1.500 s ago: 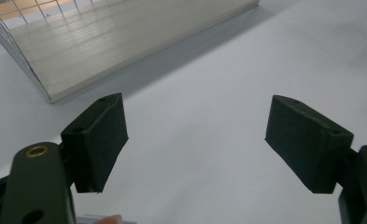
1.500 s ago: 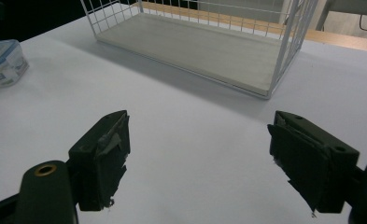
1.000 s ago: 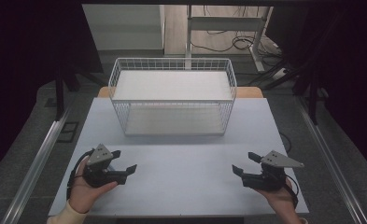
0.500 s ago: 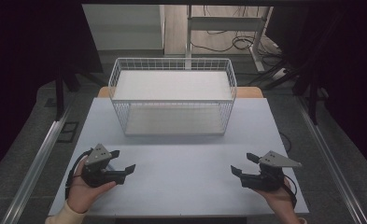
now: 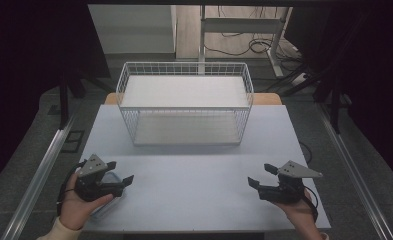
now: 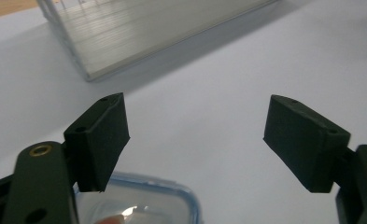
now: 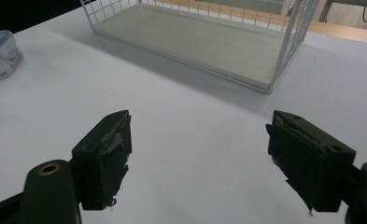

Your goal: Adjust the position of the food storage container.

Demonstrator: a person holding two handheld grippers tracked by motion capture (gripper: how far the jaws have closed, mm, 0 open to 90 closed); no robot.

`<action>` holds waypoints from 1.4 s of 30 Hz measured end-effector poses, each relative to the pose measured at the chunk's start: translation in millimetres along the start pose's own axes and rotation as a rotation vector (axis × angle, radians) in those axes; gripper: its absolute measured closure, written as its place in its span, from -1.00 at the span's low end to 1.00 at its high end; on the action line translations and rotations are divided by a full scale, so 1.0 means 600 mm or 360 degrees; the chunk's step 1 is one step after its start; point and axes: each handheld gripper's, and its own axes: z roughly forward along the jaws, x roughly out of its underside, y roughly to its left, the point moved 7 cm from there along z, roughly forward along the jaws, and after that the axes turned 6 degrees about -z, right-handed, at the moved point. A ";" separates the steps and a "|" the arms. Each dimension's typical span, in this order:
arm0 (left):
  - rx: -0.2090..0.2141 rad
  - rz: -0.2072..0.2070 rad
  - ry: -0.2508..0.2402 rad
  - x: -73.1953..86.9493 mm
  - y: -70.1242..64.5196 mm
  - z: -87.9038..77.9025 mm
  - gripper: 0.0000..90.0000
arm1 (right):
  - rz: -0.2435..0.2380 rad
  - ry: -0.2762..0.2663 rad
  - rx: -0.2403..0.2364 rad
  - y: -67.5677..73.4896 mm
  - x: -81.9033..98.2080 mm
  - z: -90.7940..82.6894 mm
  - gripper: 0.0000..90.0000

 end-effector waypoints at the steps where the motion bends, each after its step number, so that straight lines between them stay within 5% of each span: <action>1: -0.0016 0.0005 0.0005 0.002 0.005 -0.006 -0.49 | -0.0001 0.0003 0.0003 -0.001 0.001 0.000 -0.52; 9: -0.0100 -0.0025 0.0069 0.029 0.042 -0.072 -0.22 | -0.0003 0.0034 -0.0010 0.002 0.005 0.007 -0.52; 15: -0.0145 -0.0047 0.0178 0.061 0.056 -0.100 0.25 | -0.0011 0.0058 -0.0027 0.008 0.006 0.014 -0.52; 21: -0.0177 -0.0048 0.0291 0.093 0.068 -0.116 0.92 | -0.0015 0.0074 -0.0024 0.011 0.008 0.017 -0.52; 31: -0.0277 -0.0144 0.0400 0.152 0.105 -0.144 1.00 | -0.0017 0.0088 -0.0030 0.012 0.010 0.022 -0.52; 42: -0.0256 -0.0171 0.0529 0.198 0.104 -0.119 1.00 | -0.0021 0.0104 -0.0025 0.013 0.013 0.026 -0.52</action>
